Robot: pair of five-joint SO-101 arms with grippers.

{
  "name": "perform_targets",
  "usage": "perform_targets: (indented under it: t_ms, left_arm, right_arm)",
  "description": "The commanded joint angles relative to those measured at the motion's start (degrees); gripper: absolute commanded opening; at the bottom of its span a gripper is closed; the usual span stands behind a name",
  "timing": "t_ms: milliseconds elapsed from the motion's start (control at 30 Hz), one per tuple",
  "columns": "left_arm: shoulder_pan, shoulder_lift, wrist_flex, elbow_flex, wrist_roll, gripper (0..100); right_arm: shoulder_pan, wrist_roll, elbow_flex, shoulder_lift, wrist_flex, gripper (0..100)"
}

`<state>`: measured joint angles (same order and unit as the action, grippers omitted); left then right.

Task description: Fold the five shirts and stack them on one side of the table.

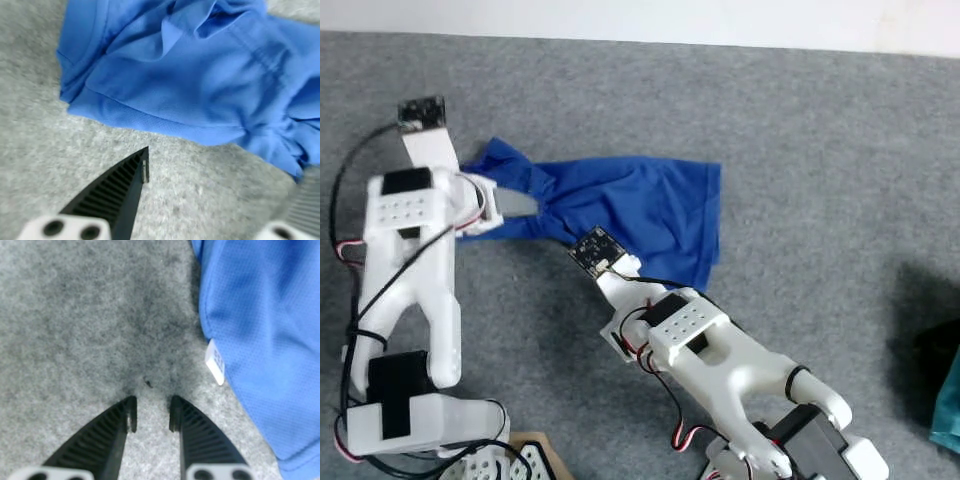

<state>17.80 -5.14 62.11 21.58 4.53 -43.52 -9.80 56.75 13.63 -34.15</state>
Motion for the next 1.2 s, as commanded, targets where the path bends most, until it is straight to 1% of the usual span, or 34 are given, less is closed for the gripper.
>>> perform_targets:
  t_ms: [0,33,67,167,267,333,400,567,700,1167]
  left_arm:
    - [-1.0,-2.9,-3.3,1.7,0.4,10]
    - [-1.0,-2.9,-4.0,1.6,0.4,3]
    - [-1.0,-2.9,-5.1,1.6,0.4,0]
    - [-1.0,-2.9,-8.8,1.7,0.4,6]
    - [-1.1,-2.2,-14.4,2.0,0.4,6]
    - [-1.3,0.7,-17.5,1.3,0.4,6]
    - [-1.7,5.1,-18.9,-1.0,0.4,6]
    - [-2.2,18.2,-18.9,-9.6,0.4,6]
    - [-2.2,24.5,-18.9,-15.5,0.4,6]
    - [-1.3,28.4,-19.4,-23.6,0.4,6]
  right_arm:
    - [-0.3,-0.7,-1.5,0.0,0.7,12.6]
    - [-0.3,-0.7,-1.5,0.0,0.7,12.6]
    - [-0.3,-0.7,-1.5,0.0,0.7,12.6]
    - [-0.3,-0.7,-1.5,0.0,0.7,12.6]
    - [-0.3,-0.7,-1.5,0.0,0.7,12.6]
    - [-0.3,-0.7,-1.5,-0.1,0.7,12.6]
    - [-0.3,-0.7,-1.5,-0.1,0.7,12.6]
    - [-0.3,-0.7,-1.6,-0.2,0.7,12.6]
    - [-0.3,-0.7,-1.6,-0.2,0.7,12.6]
    - [-0.3,-0.7,-1.6,-0.2,0.7,12.6]
